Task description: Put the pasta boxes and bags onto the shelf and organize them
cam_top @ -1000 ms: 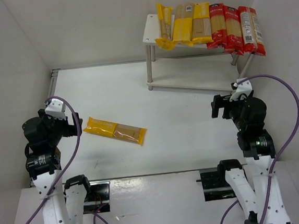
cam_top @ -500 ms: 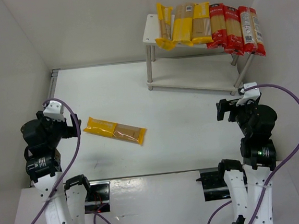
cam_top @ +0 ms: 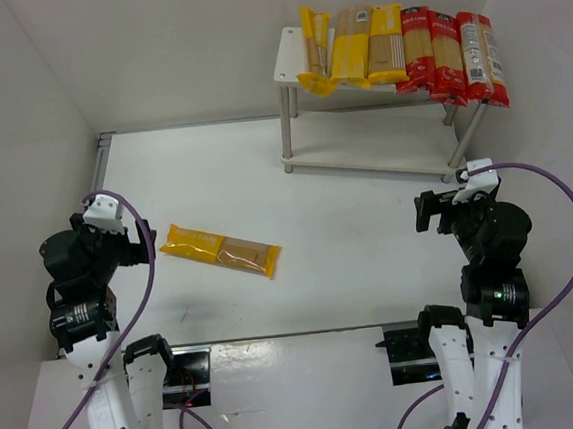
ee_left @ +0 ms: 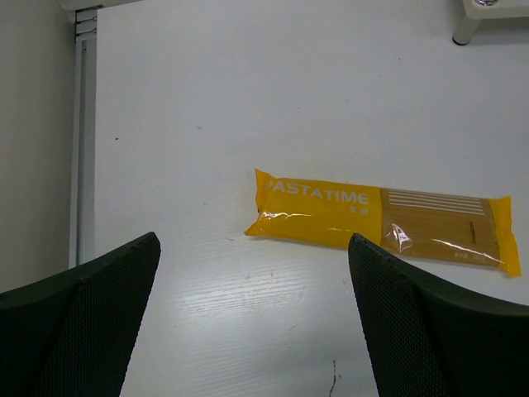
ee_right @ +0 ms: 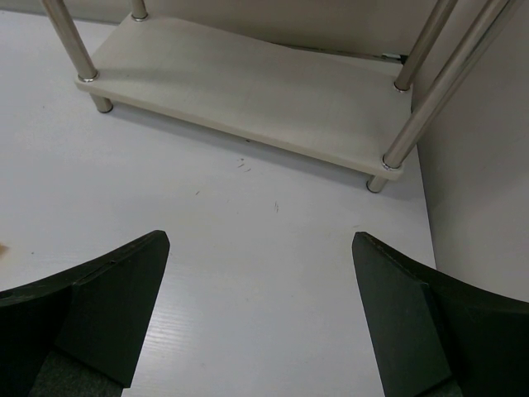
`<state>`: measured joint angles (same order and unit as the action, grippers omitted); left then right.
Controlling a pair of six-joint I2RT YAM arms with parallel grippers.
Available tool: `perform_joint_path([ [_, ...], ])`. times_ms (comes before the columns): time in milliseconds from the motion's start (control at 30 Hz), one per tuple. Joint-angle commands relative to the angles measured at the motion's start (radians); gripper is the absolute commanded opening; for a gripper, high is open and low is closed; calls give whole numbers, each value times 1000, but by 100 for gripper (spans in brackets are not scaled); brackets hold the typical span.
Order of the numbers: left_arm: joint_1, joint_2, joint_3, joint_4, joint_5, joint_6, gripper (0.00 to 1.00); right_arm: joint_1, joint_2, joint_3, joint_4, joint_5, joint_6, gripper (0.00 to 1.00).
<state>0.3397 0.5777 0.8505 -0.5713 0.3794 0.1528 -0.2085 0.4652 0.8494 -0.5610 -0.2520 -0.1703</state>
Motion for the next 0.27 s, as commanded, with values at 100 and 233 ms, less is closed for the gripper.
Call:
perform_joint_path([
  [100, 5, 0, -1, 16, 24, -1, 100, -8, -10, 4, 15, -13, -6, 100],
  [233, 5, 1, -1, 16, 24, -1, 100, -8, -10, 4, 15, -13, -6, 100],
])
